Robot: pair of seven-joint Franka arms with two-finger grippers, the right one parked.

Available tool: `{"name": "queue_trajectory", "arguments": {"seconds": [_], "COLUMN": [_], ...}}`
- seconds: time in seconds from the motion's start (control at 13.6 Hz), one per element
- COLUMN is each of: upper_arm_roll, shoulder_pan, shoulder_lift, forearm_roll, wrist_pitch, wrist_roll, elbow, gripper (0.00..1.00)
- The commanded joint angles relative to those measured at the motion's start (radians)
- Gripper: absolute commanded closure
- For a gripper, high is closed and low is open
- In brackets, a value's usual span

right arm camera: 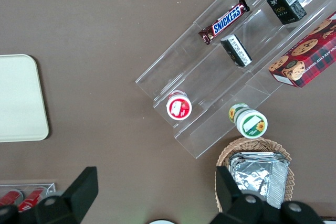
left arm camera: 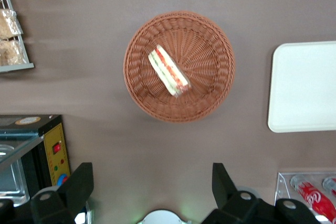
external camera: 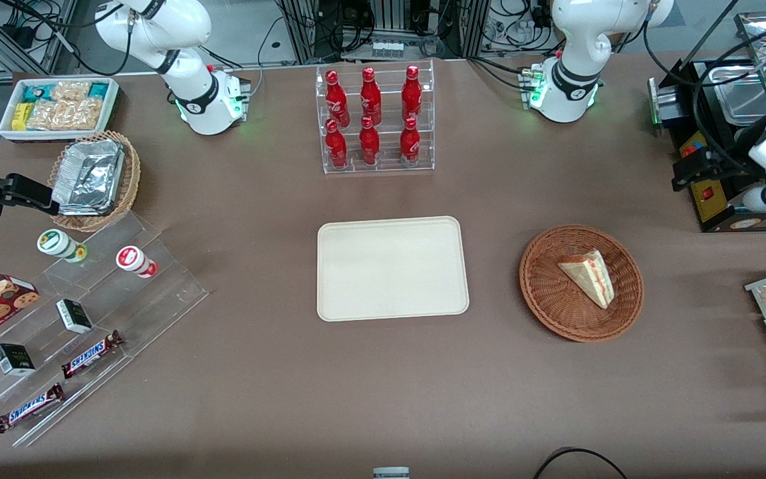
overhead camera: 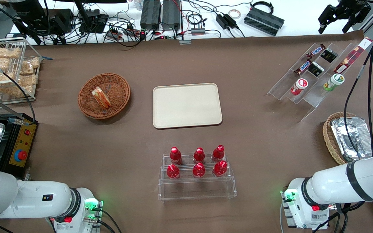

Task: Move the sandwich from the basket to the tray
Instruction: 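Move the left gripper down over the wrapped sandwich in the wicker basket, then close the left gripper on the sandwich's crust edge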

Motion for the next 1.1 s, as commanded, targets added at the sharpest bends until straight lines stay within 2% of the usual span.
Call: {"name": "queue_trajectory", "arguments": {"seconds": [0.0, 0.22, 0.74, 1.03], "upper_arm_roll": [0.011, 0.011, 0.001, 0.001], "shoulder_pan": [0.0, 0.0, -0.044, -0.048], "shoulder_lift": [0.023, 0.018, 0.012, 0.041], "forearm_roll": [0.012, 0.012, 0.013, 0.013], "wrist_pitch": [0.108, 0.324, 0.809, 1.001], "wrist_roll": [-0.015, -0.093, -0.493, -0.566], "elbow": [-0.063, -0.227, -0.571, -0.702], "gripper": [0.0, 0.0, 0.0, 0.0]}}
